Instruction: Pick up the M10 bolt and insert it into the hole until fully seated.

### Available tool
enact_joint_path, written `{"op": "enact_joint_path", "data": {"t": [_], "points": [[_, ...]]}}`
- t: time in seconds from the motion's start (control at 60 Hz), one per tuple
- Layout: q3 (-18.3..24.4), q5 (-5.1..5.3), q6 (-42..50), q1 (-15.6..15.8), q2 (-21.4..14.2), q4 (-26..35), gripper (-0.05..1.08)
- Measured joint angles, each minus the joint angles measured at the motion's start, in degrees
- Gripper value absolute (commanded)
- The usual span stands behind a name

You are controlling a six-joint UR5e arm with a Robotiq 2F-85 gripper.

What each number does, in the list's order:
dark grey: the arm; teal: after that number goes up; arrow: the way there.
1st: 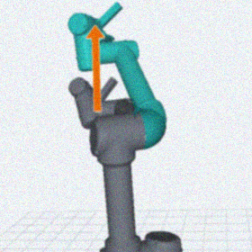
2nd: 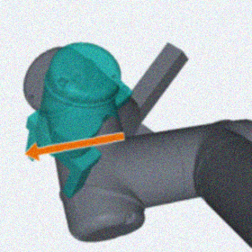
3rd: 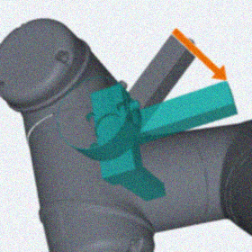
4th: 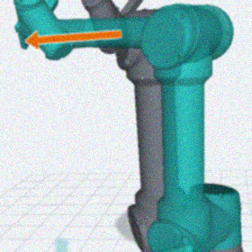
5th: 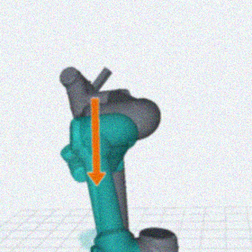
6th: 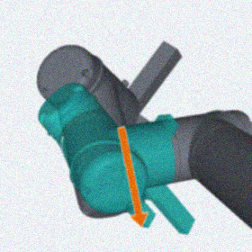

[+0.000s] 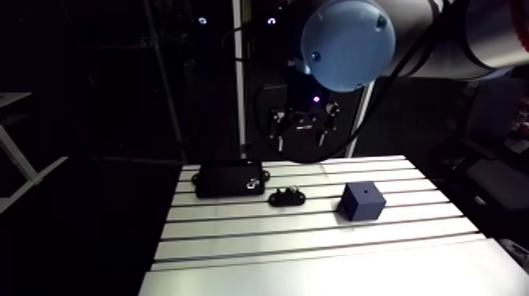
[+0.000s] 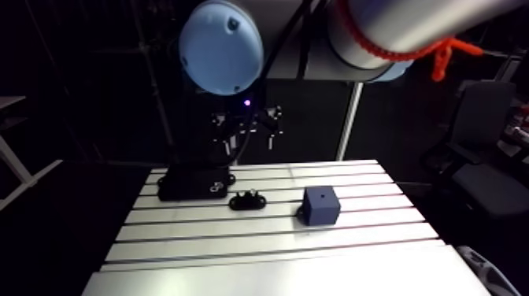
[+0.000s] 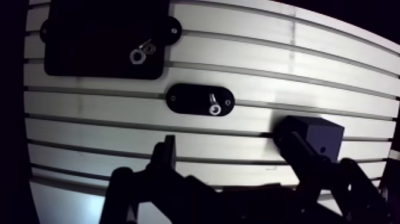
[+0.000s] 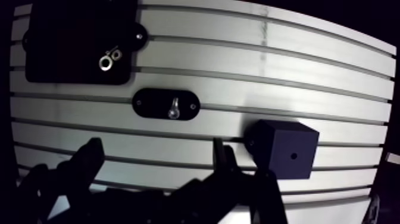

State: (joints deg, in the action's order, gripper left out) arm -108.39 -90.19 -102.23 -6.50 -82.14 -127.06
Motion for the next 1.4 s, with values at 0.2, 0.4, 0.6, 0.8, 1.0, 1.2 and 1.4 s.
{"op": "enact_joint_path", "data": {"t": [0.2,0.4,0.6,0.8,1.0,1.2,1.4], "points": [[-1.77,0.51,-0.06,-0.28,0.85,-3.69,0.01],[-3.22,1.73,-0.11,-0.45,2.02,-6.04,0.01],[-4.48,2.34,-0.26,-0.65,3.64,-9.24,0.01],[-5.20,2.48,-0.41,-0.94,4.73,-11.18,0.01],[-5.55,2.42,-0.51,-1.10,5.57,-11.92,0.08],[-5.93,2.32,-0.55,-1.14,6.68,-13.27,0.18],[-6.35,2.25,-0.58,-1.15,7.72,-14.55,0.25]]}}
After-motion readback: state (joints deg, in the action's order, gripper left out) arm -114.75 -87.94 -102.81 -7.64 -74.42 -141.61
